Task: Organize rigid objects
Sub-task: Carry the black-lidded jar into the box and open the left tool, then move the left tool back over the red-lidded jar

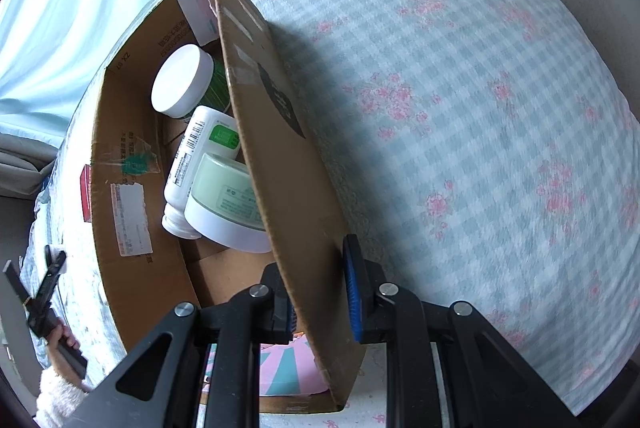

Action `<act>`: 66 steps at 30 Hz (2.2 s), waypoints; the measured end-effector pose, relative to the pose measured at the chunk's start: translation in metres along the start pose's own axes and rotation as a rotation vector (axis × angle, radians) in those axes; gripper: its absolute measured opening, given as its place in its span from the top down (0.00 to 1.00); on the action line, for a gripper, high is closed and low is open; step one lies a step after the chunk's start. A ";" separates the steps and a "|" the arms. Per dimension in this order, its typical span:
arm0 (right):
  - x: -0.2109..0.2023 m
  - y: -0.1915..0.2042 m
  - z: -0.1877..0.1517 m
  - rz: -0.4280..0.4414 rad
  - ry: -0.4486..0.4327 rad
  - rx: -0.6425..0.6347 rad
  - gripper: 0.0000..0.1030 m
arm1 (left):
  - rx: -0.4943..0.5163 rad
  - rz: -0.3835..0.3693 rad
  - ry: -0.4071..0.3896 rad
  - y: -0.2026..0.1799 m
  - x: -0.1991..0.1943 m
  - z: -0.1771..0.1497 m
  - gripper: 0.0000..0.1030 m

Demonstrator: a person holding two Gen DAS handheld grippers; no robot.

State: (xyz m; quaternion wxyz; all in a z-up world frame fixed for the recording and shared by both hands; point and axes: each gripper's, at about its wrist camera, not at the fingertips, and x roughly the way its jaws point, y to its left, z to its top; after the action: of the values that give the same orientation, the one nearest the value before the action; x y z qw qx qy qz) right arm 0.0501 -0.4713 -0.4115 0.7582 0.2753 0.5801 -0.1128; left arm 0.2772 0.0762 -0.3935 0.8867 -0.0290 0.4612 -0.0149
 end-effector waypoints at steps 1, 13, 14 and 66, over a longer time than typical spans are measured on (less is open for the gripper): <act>0.000 0.000 0.000 0.002 0.003 0.000 0.82 | -0.001 -0.002 -0.007 -0.005 -0.009 0.004 0.48; 0.005 0.003 0.010 0.008 0.065 -0.072 0.82 | -0.059 -0.062 -0.061 -0.139 -0.107 0.036 0.48; 0.006 0.004 0.012 0.008 0.071 -0.082 0.82 | -0.056 -0.077 -0.057 -0.155 -0.109 0.037 0.48; 0.017 0.007 0.021 0.064 0.132 -0.283 0.80 | 0.218 -0.245 0.149 -0.370 -0.047 0.026 0.00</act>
State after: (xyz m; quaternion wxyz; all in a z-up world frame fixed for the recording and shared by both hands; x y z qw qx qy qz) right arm 0.0758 -0.4748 -0.4216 0.7529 0.1908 0.6298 0.0126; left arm 0.2713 -0.2900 -0.3162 0.8395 0.0125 0.5142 -0.1751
